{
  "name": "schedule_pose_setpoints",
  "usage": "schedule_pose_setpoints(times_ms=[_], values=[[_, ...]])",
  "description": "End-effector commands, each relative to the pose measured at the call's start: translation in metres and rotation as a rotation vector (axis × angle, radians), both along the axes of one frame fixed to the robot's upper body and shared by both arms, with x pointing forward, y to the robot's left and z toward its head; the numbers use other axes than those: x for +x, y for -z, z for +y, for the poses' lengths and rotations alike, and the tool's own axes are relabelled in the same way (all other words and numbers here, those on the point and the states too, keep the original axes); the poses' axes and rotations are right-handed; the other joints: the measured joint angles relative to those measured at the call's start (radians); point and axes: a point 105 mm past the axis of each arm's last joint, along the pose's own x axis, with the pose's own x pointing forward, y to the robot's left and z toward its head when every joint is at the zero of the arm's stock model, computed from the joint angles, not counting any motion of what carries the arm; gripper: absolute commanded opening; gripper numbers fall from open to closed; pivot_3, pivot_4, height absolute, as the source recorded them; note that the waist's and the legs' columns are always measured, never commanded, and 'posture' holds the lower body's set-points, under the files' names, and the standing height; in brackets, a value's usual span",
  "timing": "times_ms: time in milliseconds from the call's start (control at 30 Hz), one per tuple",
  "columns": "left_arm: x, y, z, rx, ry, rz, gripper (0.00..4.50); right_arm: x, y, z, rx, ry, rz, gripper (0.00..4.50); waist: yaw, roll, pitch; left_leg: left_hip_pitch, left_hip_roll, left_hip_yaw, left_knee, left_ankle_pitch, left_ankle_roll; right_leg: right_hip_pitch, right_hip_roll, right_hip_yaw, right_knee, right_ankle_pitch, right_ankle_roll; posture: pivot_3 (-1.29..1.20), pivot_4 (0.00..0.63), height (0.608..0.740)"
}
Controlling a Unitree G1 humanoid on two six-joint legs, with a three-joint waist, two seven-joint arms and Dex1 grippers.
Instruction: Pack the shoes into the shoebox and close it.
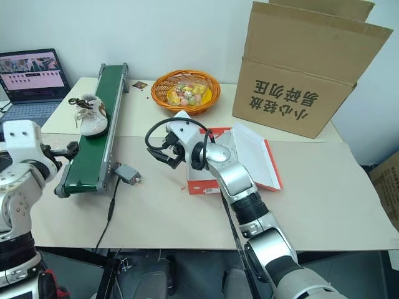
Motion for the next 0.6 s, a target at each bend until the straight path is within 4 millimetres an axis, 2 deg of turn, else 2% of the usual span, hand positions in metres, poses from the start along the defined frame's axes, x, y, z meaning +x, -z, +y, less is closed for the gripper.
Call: schedule_pose_setpoints(times_ms=[33, 167, 400, 533, 600], values=[[0.002, -0.010, 0.002, 0.026, 0.003, -0.015, 4.49, -0.004, -0.016, -0.001, 0.038, 0.006, -0.048, 4.50, -0.001, 0.000, 0.000, 0.000, 0.000, 0.000, 0.000, 0.000, 0.000, 0.000, 0.000, 0.000, 0.000, 0.000, 0.000, 0.00, 0.150, 0.728], [0.007, -0.009, 0.002, 0.029, 0.012, -0.008, 4.49, -0.004, -0.017, -0.001, 0.049, 0.010, -0.048, 4.50, 0.000, 0.000, 0.000, 0.000, 0.000, 0.000, 0.000, 0.000, 0.000, 0.000, 0.000, 0.000, 0.001, 0.000, 0.000, 0.00, 0.150, 0.728], [0.009, 0.008, 0.003, 0.042, 0.017, 0.055, 4.49, -0.007, -0.020, -0.001, 0.068, 0.013, -0.048, 4.50, -0.001, 0.000, 0.000, 0.000, 0.000, 0.000, 0.000, 0.000, 0.000, 0.000, 0.000, 0.000, 0.000, 0.000, 0.001, 0.00, 0.150, 0.728], [0.014, 0.033, -0.001, 0.018, 0.037, 0.129, 4.49, -0.011, -0.029, 0.001, 0.117, 0.008, -0.051, 4.50, -0.001, 0.000, 0.000, 0.000, 0.000, 0.000, 0.000, 0.000, 0.000, 0.000, 0.000, 0.000, 0.001, 0.001, 0.001, 0.00, 0.150, 0.728], [0.013, 0.061, -0.005, -0.032, 0.036, 0.193, 4.49, -0.013, -0.039, 0.001, 0.163, 0.002, -0.056, 4.50, -0.001, 0.000, 0.000, 0.000, 0.000, 0.000, 0.000, 0.000, 0.000, -0.001, 0.000, 0.000, 0.001, 0.001, 0.001, 0.00, 0.150, 0.728]])
